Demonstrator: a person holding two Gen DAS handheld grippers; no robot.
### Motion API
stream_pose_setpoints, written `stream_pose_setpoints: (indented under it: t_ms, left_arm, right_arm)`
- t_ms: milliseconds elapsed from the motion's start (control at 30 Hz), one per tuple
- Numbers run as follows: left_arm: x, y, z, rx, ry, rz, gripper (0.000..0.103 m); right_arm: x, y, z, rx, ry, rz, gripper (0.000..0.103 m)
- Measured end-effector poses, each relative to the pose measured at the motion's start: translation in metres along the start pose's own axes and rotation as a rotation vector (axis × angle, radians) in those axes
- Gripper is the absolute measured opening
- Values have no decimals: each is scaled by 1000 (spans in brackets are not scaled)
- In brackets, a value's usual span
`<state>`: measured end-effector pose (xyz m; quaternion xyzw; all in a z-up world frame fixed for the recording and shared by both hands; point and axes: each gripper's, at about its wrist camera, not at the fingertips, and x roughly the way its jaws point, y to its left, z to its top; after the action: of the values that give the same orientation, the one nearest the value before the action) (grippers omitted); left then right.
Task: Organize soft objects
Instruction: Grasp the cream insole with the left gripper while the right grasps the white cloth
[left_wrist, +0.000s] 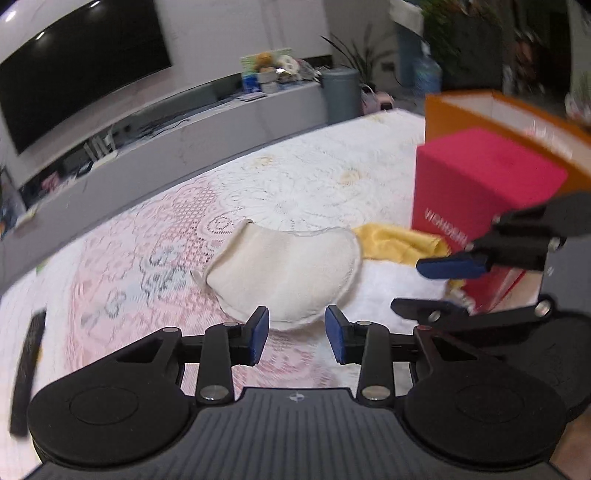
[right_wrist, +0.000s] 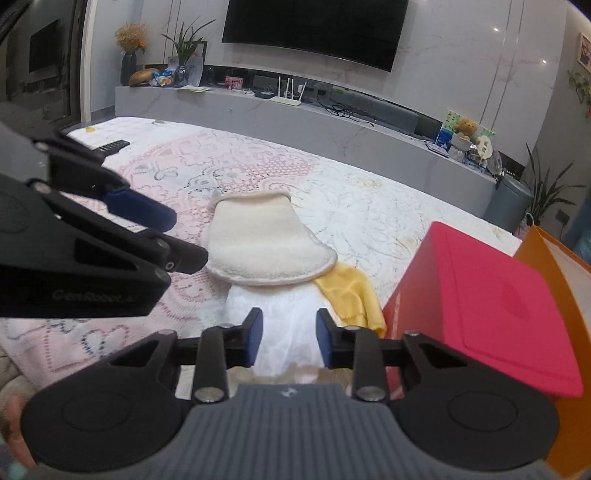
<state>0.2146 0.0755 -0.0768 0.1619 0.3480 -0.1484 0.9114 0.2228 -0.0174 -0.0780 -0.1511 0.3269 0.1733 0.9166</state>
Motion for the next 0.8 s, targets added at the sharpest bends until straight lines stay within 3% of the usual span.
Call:
stream_pose_setpoints:
  t_ms: [267, 500, 533, 600, 633, 667, 767, 800]
  left_arm:
    - [38, -8, -9, 191, 43, -18, 44]
    - [59, -17, -14, 288, 42, 49, 46]
    - [61, -18, -14, 292, 47, 61, 44]
    - [63, -18, -13, 278, 47, 77, 20]
    - [63, -18, -13, 269, 40, 86, 19]
    - [61, -18, -13, 268, 29, 94, 11]
    - [52, -13, -7, 213, -13, 116, 6]
    - [48, -10, -5, 187, -29, 122, 5]
  right_arm:
    - [29, 4, -5, -3, 16, 26, 28]
    - [40, 3, -12, 33, 27, 63, 28]
    - [40, 4, -13, 35, 26, 66, 28]
    - [41, 3, -13, 47, 25, 76, 22]
    - [42, 2, -13, 57, 28, 88, 18]
    - [43, 0, -14, 73, 33, 103, 14]
    - [42, 2, -16, 70, 24, 106, 0]
    - [41, 3, -16, 63, 20, 97, 0]
